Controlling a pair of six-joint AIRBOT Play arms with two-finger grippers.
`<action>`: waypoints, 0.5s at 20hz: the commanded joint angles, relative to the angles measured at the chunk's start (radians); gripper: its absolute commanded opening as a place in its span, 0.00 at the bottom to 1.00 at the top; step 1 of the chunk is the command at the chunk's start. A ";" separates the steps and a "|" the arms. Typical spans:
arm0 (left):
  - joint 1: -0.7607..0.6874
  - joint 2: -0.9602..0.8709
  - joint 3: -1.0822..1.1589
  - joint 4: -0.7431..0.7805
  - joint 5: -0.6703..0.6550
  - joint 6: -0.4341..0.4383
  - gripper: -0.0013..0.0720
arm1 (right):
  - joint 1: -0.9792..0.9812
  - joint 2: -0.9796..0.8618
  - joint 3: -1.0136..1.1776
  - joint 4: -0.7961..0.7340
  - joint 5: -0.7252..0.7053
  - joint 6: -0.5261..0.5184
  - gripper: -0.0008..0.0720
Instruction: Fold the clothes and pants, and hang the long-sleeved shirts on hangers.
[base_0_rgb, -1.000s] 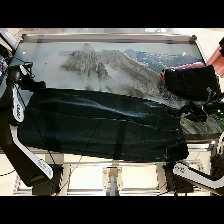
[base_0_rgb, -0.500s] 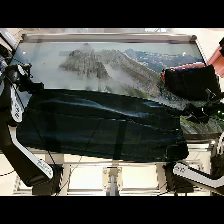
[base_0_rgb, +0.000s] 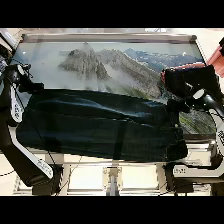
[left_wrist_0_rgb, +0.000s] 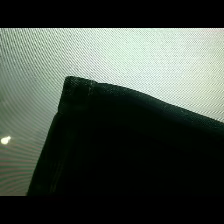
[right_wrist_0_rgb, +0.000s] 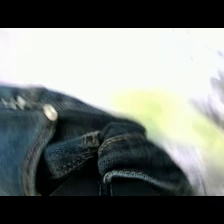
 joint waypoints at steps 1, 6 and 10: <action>0.001 0.003 0.001 0.001 -0.004 -0.019 0.05 | 0.022 -0.020 0.107 -0.045 -0.117 0.101 0.05; 0.001 0.019 0.001 0.000 -0.005 -0.052 0.05 | -0.077 -0.021 0.297 -0.264 -0.150 0.485 0.05; 0.001 0.035 0.001 0.000 -0.004 -0.071 0.05 | -0.130 -0.032 0.309 -0.270 -0.101 0.487 0.06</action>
